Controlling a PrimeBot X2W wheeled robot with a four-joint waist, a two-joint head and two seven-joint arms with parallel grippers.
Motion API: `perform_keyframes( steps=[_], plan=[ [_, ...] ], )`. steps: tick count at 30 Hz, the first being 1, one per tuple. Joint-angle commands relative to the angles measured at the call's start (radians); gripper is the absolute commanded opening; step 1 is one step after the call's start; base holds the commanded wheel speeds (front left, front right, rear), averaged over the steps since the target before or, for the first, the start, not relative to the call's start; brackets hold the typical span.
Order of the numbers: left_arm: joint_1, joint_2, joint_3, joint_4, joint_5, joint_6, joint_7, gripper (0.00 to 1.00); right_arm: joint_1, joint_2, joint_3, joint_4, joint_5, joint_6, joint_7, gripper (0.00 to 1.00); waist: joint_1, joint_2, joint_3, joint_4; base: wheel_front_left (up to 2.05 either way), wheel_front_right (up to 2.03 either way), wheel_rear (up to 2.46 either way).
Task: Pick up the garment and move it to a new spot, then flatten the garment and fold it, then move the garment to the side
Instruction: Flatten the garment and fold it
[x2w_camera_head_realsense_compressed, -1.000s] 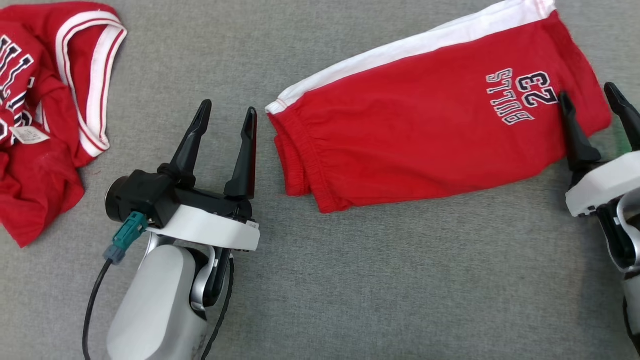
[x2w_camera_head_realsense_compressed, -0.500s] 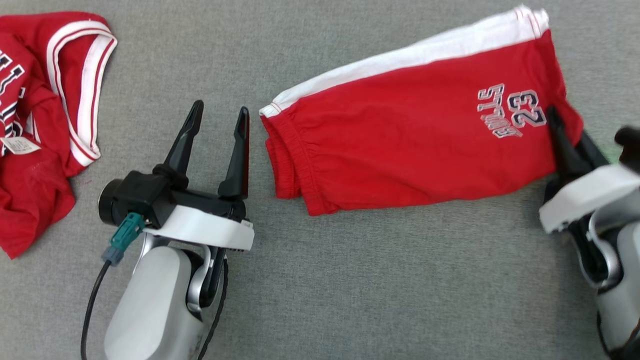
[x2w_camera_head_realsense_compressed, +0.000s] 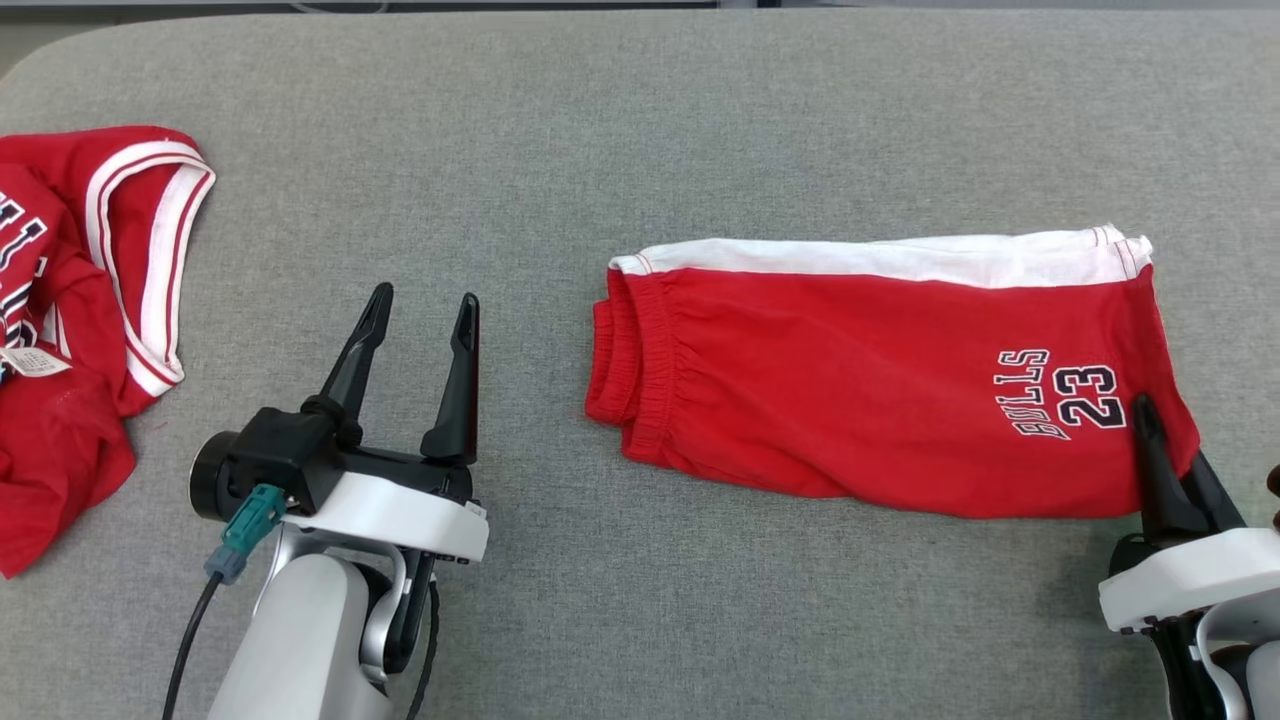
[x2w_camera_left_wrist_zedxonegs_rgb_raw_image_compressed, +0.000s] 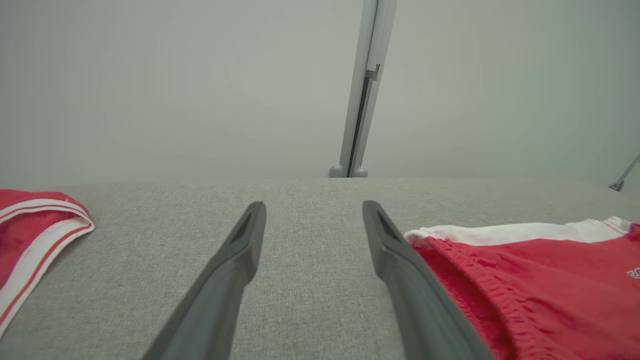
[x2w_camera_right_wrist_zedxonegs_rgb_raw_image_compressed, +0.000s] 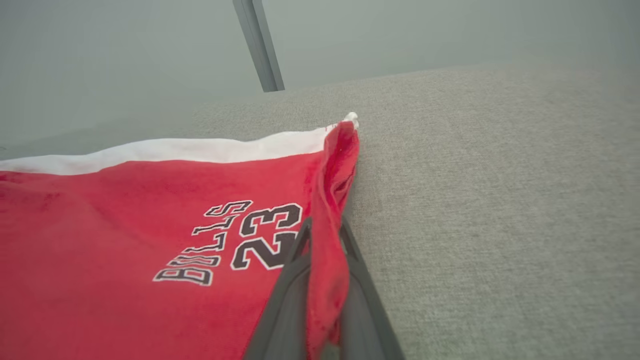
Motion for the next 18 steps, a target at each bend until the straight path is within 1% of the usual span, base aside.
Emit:
perform_keyframes(
  steps=[1, 6, 10, 13, 16, 18],
  plan=[
    [0.017, 0.006, 0.004, 0.002, 0.004, -0.003, -0.001, 1.00, 0.007, -0.001, -0.003, 0.000, 0.000, -0.001, -0.007, 0.00, 0.0000, 0.0000, -0.003, -0.002, 0.00, 0.00, 0.00],
    [0.016, 0.005, 0.004, 0.006, 0.003, -0.005, -0.001, 1.00, -0.002, -0.008, 0.006, 0.003, -0.001, -0.001, -0.010, 0.00, 0.0000, 0.0000, -0.016, 0.002, 0.00, 0.00, 0.00],
    [0.012, 0.004, -0.004, 0.006, 0.002, -0.005, -0.001, 1.00, -0.046, -0.015, 0.051, -0.021, -0.003, -0.001, 0.010, 0.00, 0.0000, 0.0000, -0.016, 0.011, 0.00, 0.00, 0.00],
    [0.007, 0.004, -0.010, 0.002, 0.003, -0.002, -0.001, 1.00, -0.099, -0.011, 0.140, -0.063, -0.020, 0.000, 0.030, 0.00, 0.0000, 0.0000, -0.016, 0.020, 0.00, 0.00, 0.00],
    [-0.005, 0.003, -0.017, -0.004, 0.006, -0.002, -0.001, 1.00, -0.171, 0.006, 0.276, -0.095, -0.021, -0.001, 0.057, 0.00, 0.0000, 0.0000, -0.012, 0.035, 0.00, 0.00, 0.00],
    [-0.012, 0.003, -0.022, -0.009, 0.005, -0.001, -0.001, 1.00, -0.212, 0.023, 0.358, -0.087, -0.008, -0.001, 0.076, 0.00, 0.0000, 0.0000, -0.010, 0.048, 0.00, 0.00, 0.00]
  ],
)
